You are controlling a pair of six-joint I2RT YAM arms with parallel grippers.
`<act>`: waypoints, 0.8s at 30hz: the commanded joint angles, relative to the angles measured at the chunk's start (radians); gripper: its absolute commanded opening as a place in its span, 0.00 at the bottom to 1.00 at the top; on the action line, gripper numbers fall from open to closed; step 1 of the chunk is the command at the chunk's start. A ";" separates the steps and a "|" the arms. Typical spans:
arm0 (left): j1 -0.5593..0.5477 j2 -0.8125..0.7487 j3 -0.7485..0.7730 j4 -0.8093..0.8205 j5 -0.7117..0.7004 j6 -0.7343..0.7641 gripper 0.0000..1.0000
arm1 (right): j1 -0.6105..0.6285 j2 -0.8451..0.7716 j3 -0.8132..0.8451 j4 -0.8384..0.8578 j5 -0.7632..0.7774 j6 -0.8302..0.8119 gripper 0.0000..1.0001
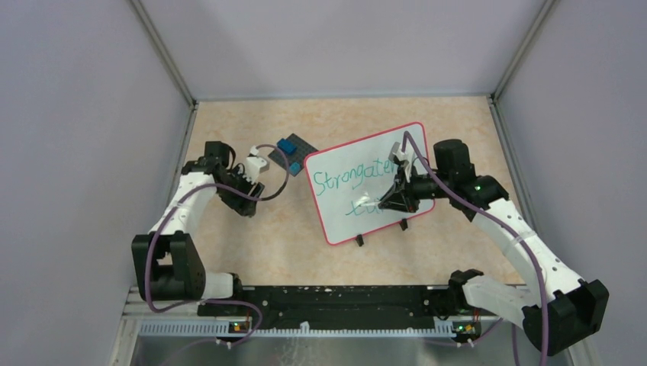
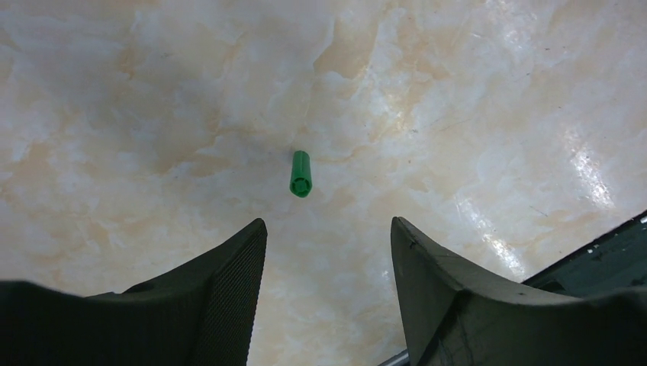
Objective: Write a sentence on the whiteboard
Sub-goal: Pick up the pen cap from the center of the board.
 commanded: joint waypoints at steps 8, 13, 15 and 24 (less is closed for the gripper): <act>-0.018 0.105 -0.034 0.136 -0.064 -0.048 0.55 | -0.011 -0.007 0.017 0.005 -0.033 -0.017 0.00; -0.018 0.143 -0.065 0.165 -0.096 -0.051 0.55 | -0.011 -0.003 0.020 0.005 -0.029 -0.017 0.00; -0.046 0.160 -0.071 0.173 -0.098 -0.056 0.54 | -0.011 0.000 0.020 0.003 -0.028 -0.017 0.00; -0.048 0.206 -0.070 0.205 -0.103 -0.071 0.22 | -0.011 0.016 0.051 -0.004 -0.018 -0.007 0.00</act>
